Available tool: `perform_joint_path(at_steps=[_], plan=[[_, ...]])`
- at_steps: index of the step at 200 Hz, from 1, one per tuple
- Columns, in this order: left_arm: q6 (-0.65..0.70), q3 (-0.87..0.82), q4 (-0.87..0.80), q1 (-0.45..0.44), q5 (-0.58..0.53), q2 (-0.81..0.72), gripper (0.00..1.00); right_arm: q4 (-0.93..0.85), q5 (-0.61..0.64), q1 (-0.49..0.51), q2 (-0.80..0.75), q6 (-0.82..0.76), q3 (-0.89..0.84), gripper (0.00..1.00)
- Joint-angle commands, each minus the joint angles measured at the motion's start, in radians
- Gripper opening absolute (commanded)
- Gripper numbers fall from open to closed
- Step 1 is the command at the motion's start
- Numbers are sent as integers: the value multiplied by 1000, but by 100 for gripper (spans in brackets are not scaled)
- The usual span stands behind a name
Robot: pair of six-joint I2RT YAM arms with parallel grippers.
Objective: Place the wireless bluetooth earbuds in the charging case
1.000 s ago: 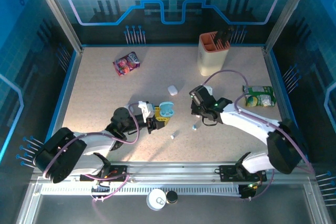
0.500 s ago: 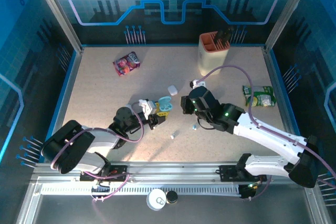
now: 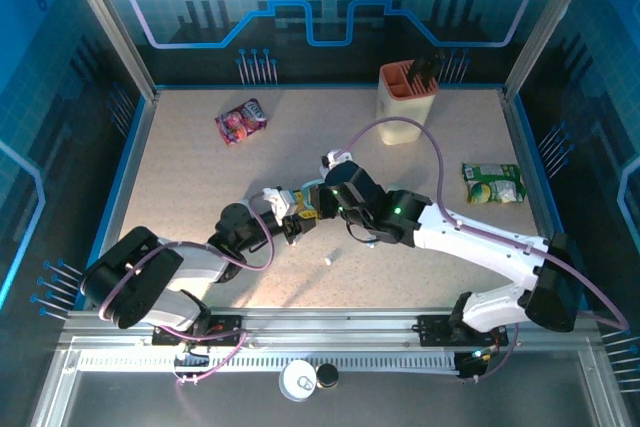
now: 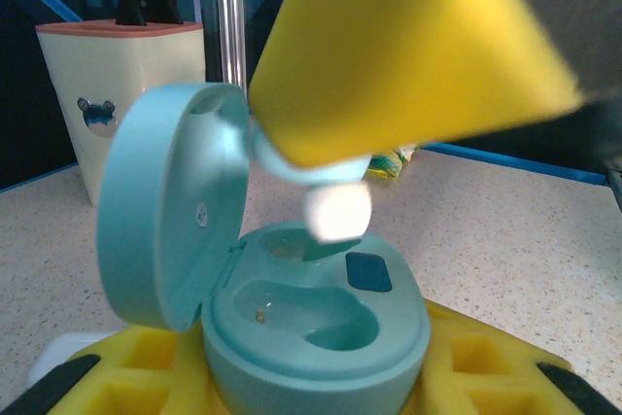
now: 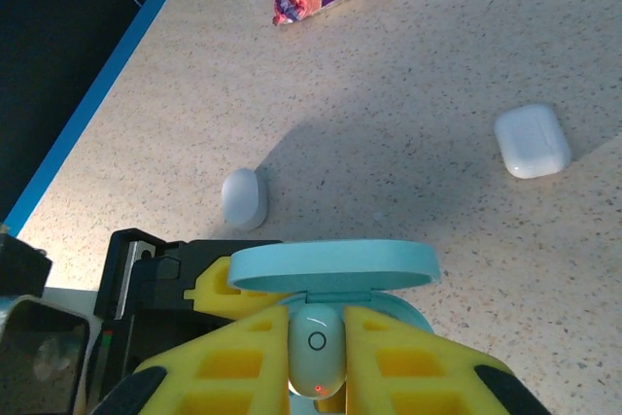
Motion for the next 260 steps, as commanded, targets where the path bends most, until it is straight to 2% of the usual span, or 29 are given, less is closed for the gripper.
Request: perform_joint_path(at_steps=[1, 93, 145, 178, 216, 240, 260], plan=[[15, 22, 1, 8, -8, -38, 33, 28, -13, 15, 23, -8, 28, 17], [13, 35, -8, 7, -10, -29, 33, 43, -90, 17, 37, 28, 10, 17], [14, 31, -2, 6, -11, -30, 33, 22, -50, 18, 12, 13, 10, 31], [16, 22, -1, 7, -11, -33, 33, 34, -30, -6, -87, -54, -25, 38], [23, 13, 0, 7, -5, -37, 33, 117, -41, -52, -283, -136, -190, 44], [35, 5, 2, 6, 9, -44, 33, 113, -77, -145, -407, -137, -344, 47], [43, -8, 16, 6, 28, -49, 34, 96, -167, -265, -482, -96, -459, 47]])
